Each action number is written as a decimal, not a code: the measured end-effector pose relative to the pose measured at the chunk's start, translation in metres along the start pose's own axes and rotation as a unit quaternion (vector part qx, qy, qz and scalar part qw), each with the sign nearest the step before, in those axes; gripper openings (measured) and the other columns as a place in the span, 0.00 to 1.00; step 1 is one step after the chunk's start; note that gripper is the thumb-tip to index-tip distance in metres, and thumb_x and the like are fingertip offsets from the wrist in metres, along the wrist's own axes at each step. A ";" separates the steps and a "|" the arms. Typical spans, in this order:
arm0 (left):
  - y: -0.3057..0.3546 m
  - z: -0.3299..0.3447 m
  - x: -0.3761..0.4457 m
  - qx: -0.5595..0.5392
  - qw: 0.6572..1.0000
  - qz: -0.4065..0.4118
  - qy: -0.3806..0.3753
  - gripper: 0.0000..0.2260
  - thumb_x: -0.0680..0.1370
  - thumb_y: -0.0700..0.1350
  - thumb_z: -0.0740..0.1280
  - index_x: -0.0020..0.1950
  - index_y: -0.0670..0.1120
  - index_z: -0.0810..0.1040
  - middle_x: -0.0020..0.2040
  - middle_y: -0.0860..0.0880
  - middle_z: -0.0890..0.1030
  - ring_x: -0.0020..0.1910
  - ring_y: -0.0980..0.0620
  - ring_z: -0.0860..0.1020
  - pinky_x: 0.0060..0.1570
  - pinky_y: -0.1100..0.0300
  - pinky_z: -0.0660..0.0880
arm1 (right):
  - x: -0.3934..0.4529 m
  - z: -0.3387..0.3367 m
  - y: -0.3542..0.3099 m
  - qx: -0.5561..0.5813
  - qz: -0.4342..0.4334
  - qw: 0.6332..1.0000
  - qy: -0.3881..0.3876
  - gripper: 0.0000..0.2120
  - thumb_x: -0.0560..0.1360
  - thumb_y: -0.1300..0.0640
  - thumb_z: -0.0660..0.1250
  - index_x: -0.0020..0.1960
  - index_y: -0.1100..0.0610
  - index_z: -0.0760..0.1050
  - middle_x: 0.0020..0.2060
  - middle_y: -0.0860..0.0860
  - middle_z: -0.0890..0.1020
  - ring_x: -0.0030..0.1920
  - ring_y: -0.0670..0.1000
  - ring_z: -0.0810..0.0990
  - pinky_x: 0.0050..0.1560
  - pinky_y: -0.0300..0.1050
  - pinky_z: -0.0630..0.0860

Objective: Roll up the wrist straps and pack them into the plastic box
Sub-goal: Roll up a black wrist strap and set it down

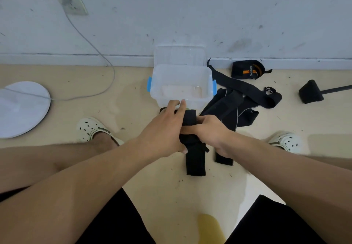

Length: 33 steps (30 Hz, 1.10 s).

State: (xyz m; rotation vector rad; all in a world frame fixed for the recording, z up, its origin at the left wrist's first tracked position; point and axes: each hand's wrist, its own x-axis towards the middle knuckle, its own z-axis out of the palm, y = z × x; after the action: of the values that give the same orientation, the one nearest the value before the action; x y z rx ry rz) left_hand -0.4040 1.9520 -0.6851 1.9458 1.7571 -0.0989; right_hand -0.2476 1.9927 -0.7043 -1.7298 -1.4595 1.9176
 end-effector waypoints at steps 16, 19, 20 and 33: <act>-0.119 0.030 0.068 0.056 0.982 -0.075 -0.164 0.23 0.83 0.46 0.65 0.78 0.46 0.67 0.72 0.45 0.72 0.70 0.43 0.74 0.65 0.50 0.73 | 0.149 0.071 0.078 -0.041 0.115 0.989 0.085 0.25 0.68 0.50 0.83 0.59 0.57 0.78 0.52 0.52 0.84 0.53 0.54 0.83 0.58 0.54 0.83; -0.124 0.086 0.083 -0.022 0.972 -0.120 -0.198 0.24 0.83 0.43 0.63 0.79 0.43 0.66 0.74 0.41 0.71 0.71 0.41 0.73 0.68 0.50 0.73 | 0.173 0.077 0.104 -0.024 0.146 0.985 0.092 0.28 0.69 0.51 0.83 0.63 0.58 0.77 0.53 0.53 0.83 0.52 0.55 0.83 0.55 0.56 0.84; -0.121 0.102 0.086 -0.065 0.969 -0.125 -0.204 0.23 0.84 0.42 0.63 0.79 0.42 0.66 0.74 0.40 0.71 0.71 0.41 0.73 0.69 0.50 0.72 | 0.179 0.078 0.111 -0.021 0.151 0.984 0.092 0.29 0.69 0.51 0.83 0.64 0.58 0.76 0.53 0.54 0.84 0.52 0.56 0.83 0.55 0.56 0.84; -0.126 0.188 0.100 -0.194 0.941 -0.199 -0.194 0.38 0.82 0.41 0.65 0.85 0.46 0.45 0.82 0.44 0.60 0.77 0.43 0.68 0.74 0.49 0.68 | 0.220 0.101 0.142 0.016 0.145 0.986 0.083 0.23 0.77 0.55 0.75 0.71 0.56 0.77 0.61 0.55 0.84 0.53 0.52 0.81 0.55 0.48 0.81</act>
State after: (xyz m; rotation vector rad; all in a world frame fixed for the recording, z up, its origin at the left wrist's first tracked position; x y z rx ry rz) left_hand -0.4553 1.9691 -0.9266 1.1840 1.7153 -0.2399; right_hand -0.3355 2.0173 -0.9696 -2.1277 -1.1682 1.8563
